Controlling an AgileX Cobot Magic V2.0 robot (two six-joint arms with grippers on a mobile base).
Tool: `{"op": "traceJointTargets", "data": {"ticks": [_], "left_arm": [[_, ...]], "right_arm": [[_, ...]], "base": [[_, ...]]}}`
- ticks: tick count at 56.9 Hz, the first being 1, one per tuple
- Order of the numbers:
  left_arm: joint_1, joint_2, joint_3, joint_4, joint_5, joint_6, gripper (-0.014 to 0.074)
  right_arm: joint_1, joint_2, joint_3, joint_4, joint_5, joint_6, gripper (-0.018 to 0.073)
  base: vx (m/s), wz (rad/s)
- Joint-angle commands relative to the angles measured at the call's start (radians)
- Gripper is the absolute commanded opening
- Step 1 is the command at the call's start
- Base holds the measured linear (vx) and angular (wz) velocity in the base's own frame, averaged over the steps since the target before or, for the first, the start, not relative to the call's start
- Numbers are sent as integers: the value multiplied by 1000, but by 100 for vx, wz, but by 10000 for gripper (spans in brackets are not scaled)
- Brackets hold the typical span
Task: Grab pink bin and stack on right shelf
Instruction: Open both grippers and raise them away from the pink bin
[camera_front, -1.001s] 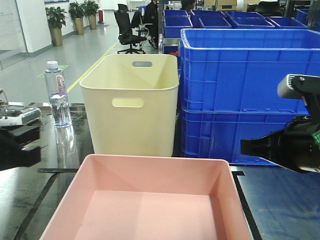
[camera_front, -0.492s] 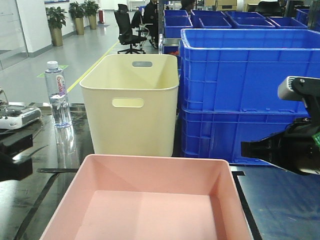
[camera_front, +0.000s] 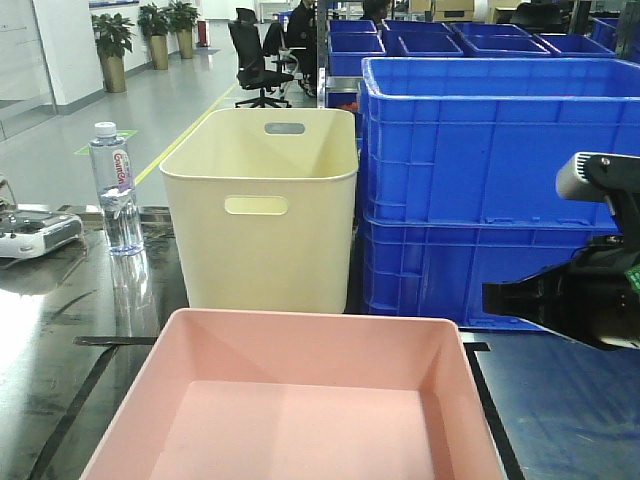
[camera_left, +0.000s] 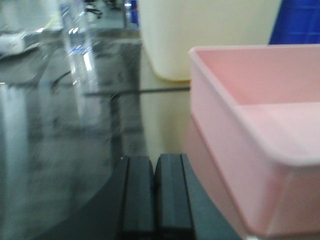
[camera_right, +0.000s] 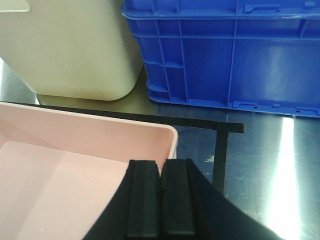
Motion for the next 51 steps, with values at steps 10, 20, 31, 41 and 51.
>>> {"op": "traceJointTargets", "data": {"ticks": [10, 20, 31, 41, 51], "left_arm": [[93, -387, 213, 1, -80, -22, -8], [128, -383, 208, 1, 28, -22, -8], [128, -369, 208, 1, 53, -22, -8], [128, -369, 208, 1, 53, -22, -8], [128, -369, 208, 1, 53, -22, -8]], "right_arm": [[-7, -25, -31, -12, -69, -13, -13], [-7, -25, -31, -13, -69, -13, -13], [-7, -25, -31, -13, -69, -13, -13], [-7, -25, -31, -13, -69, -13, -13], [-7, -25, -31, -13, -69, -13, -13]], "base": [[0, 0], [0, 0], [0, 0], [0, 0], [0, 0]]}}
